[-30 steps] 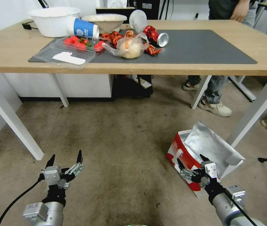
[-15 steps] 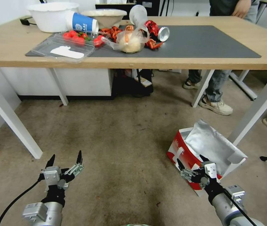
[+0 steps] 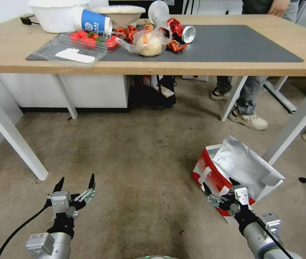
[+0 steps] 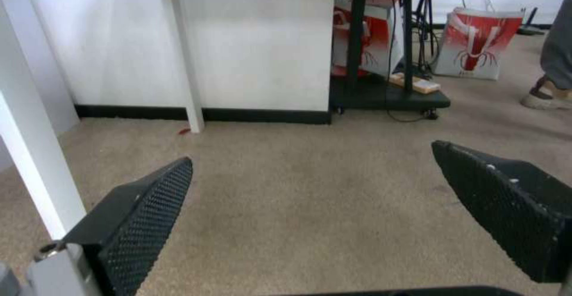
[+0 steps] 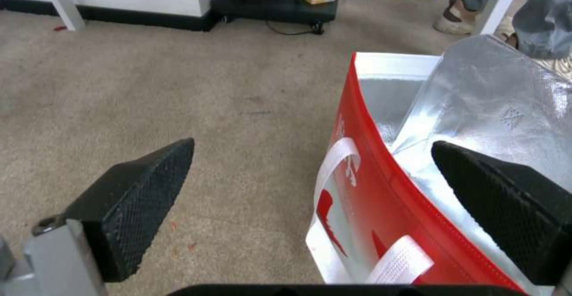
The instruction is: Pick up the food delivery bag from the floor and place it on the table.
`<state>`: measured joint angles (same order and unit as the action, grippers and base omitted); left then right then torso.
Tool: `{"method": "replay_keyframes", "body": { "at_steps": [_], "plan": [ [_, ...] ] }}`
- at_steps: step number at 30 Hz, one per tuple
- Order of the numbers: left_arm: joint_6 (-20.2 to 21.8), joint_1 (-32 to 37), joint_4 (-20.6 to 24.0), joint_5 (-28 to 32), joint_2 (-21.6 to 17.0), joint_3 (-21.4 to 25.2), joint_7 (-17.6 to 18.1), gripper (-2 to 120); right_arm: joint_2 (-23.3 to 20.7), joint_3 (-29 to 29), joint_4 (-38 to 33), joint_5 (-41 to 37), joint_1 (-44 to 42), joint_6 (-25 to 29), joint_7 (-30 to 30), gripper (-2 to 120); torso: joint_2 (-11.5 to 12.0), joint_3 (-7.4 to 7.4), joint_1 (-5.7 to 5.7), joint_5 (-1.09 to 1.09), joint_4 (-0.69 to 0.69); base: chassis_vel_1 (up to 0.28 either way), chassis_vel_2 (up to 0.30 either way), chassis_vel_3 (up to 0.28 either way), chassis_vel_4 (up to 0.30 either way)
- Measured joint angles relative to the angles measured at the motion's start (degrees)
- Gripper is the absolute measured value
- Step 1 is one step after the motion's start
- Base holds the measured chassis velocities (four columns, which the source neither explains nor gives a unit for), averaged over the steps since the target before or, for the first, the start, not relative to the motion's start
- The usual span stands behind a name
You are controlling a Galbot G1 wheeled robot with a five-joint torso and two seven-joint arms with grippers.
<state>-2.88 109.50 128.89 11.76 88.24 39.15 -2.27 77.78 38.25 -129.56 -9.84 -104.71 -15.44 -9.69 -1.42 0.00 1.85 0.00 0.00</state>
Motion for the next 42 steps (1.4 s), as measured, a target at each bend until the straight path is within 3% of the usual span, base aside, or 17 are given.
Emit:
{"method": "replay_keyframes", "body": {
  "at_steps": [10, 18, 29, 35, 42],
  "plan": [
    [-1.3, -1.0, -0.3, 2.0, -0.2, 0.8, -1.4, 100, -1.5, 0.2, 0.0, -0.2, 0.5, 0.2, 0.0, 100, -0.2, 0.0, 0.05, 0.0, -0.01, 0.0, 0.0, 0.0, 0.0],
    [-1.4, -0.5, -0.5, 3.6, -1.7, 1.7, -2.2, 100, -9.6, 2.5, 1.9, -5.5, 6.0, 0.6, -0.1, 100, -0.3, 0.0, 0.07, 0.01, 0.01, 0.0, 0.0, 0.0, 0.0],
    [-1.3, -1.0, -1.3, 4.0, -2.1, 1.0, -2.6, 100, -23.2, 3.0, 15.7, -12.3, 18.2, 6.5, -4.0, 100, -0.4, 0.0, 0.08, 0.01, 0.03, 0.0, 0.0, 0.0, 0.0],
    [-0.9, -1.3, -1.6, 4.3, -2.7, 0.7, -2.7, 100, -24.4, 3.0, 17.8, -13.0, 18.9, 8.6, -5.4, 100, -0.4, 0.0, 0.09, 0.0, -0.02, 0.0, 0.0, 0.0, 0.0],
    [-0.7, -1.4, -2.2, 5.8, -3.6, 1.2, -2.8, 100, -29.9, -0.2, 31.3, -13.3, 26.7, 15.5, -11.3, 100, -0.4, 0.0, 0.09, 0.01, 0.0, 0.0, 0.0, 0.0, 0.0]
  ]
}}
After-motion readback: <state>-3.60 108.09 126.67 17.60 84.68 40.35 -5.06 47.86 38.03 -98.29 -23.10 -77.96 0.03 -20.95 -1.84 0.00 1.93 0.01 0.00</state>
